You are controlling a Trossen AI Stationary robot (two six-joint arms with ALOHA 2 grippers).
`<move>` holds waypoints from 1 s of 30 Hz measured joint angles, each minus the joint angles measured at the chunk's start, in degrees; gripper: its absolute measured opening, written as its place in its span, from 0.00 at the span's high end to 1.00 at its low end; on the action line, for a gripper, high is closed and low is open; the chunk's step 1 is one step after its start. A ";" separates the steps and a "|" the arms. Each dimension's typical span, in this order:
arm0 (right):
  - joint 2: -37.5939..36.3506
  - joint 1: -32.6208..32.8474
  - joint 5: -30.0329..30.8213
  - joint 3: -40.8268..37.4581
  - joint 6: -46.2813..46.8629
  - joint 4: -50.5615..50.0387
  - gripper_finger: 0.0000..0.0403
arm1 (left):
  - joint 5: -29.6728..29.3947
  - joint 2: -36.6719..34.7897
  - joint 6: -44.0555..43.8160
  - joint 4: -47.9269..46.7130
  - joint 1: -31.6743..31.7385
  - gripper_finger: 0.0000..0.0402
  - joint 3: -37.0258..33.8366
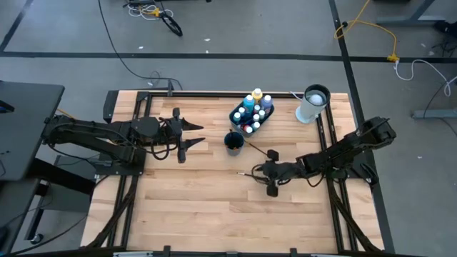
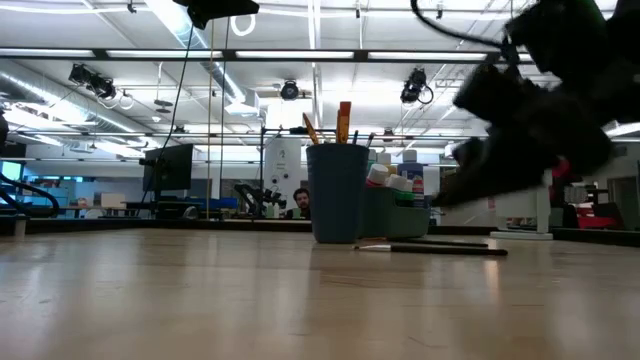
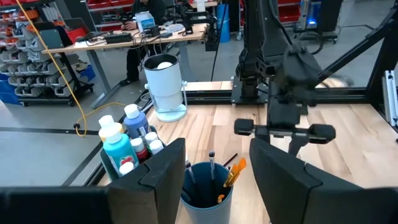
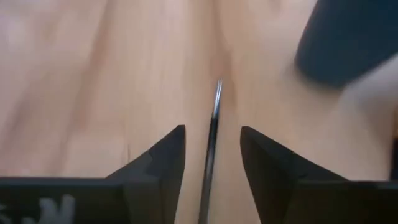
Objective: Pick & Place Paint Supplies
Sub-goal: Put the silver paint brush into the blue cup
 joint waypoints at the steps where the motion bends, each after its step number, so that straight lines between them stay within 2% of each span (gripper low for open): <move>1: -0.02 -0.48 0.52 0.11 -0.07 2.89 0.60 | -0.01 0.00 0.00 0.00 0.01 0.53 0.00; 4: -0.09 -2.23 -0.49 1.41 -1.95 6.52 0.60 | 0.00 0.00 0.00 0.00 0.00 0.53 0.00; 8: 2.58 -3.58 -2.55 6.33 -3.74 3.19 0.61 | 0.00 0.02 0.00 0.04 -0.01 0.53 0.00; 11: 7.25 -4.25 -4.39 10.26 -2.95 1.51 0.62 | 0.00 0.02 0.00 0.07 0.00 0.53 0.00; 16: 14.74 -4.78 -0.05 14.07 0.66 1.26 0.62 | 0.13 0.02 0.24 0.46 0.01 0.53 -0.02; 20: 18.98 -5.78 -0.74 16.11 2.28 1.30 0.62 | 0.17 0.02 0.27 0.26 0.01 0.53 -0.02; 24: 21.69 -5.92 -2.09 17.85 2.32 -0.03 0.62 | 0.80 0.02 0.61 0.17 0.01 0.53 -0.02; 30: 22.14 -5.85 -0.92 18.62 2.80 -2.70 0.63 | 1.55 0.02 0.63 0.12 0.01 0.53 -0.02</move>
